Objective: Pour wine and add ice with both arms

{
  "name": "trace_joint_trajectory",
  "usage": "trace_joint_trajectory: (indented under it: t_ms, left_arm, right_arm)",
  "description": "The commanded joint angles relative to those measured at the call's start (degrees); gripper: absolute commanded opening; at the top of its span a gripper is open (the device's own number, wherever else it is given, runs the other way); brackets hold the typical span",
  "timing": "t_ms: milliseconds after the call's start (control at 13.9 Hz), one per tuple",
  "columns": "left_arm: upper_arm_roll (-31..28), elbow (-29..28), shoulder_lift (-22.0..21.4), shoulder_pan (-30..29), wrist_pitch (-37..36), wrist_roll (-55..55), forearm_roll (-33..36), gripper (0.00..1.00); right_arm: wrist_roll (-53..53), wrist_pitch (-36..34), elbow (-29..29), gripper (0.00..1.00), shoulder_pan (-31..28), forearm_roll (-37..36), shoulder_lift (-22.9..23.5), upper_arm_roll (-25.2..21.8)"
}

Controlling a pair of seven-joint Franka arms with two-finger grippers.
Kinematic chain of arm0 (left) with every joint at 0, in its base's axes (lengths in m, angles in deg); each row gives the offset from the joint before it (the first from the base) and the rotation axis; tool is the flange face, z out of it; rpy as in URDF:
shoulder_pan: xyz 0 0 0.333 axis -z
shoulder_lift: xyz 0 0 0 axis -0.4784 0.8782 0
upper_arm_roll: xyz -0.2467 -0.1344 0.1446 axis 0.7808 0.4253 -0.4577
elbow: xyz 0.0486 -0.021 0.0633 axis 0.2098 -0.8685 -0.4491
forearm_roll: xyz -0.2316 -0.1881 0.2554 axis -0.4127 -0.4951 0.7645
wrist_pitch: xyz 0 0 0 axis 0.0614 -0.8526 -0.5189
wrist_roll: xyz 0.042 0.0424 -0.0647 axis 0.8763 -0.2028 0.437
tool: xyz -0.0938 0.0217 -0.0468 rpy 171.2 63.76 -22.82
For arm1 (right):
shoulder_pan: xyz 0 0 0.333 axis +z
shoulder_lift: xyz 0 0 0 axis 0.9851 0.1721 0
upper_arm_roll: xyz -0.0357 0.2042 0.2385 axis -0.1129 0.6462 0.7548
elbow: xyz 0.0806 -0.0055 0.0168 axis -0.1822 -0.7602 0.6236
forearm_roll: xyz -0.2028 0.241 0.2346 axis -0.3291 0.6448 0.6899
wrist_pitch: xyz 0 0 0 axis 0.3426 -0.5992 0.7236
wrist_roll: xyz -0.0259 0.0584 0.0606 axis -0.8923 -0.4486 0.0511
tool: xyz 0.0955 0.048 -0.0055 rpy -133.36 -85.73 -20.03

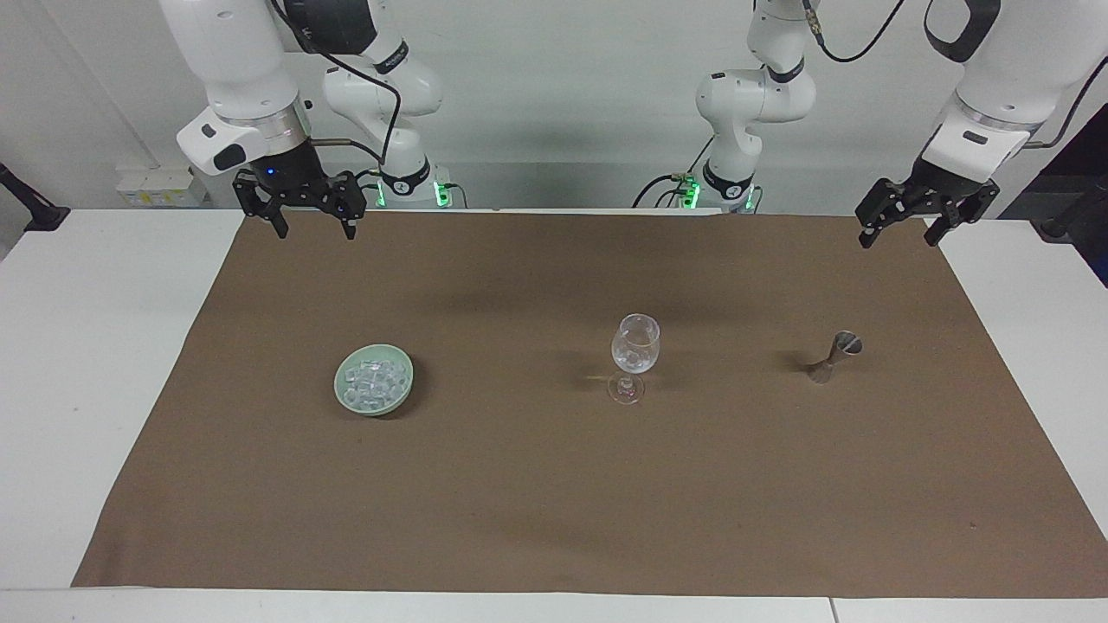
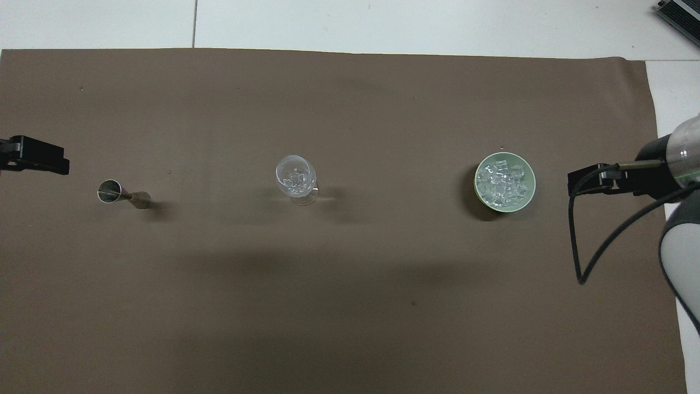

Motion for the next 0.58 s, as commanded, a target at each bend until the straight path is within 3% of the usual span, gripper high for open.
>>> trace_joint_trajectory:
  t_ms: [0,504]
  left_arm:
    - [-0.11,1.02,-0.34,-0.17,-1.15,0.63,-0.67,1.0]
    - [-0.02,1.02,-0.16,-0.52,-0.98,0.36,-0.75,1.0]
  right_arm:
    - [1.6,-0.26,0.2,1.0,-0.81,0.15,0.13,0.45]
    - [1.25,0.0,0.03,1.0,-0.72,0.15,0.04,0.28]
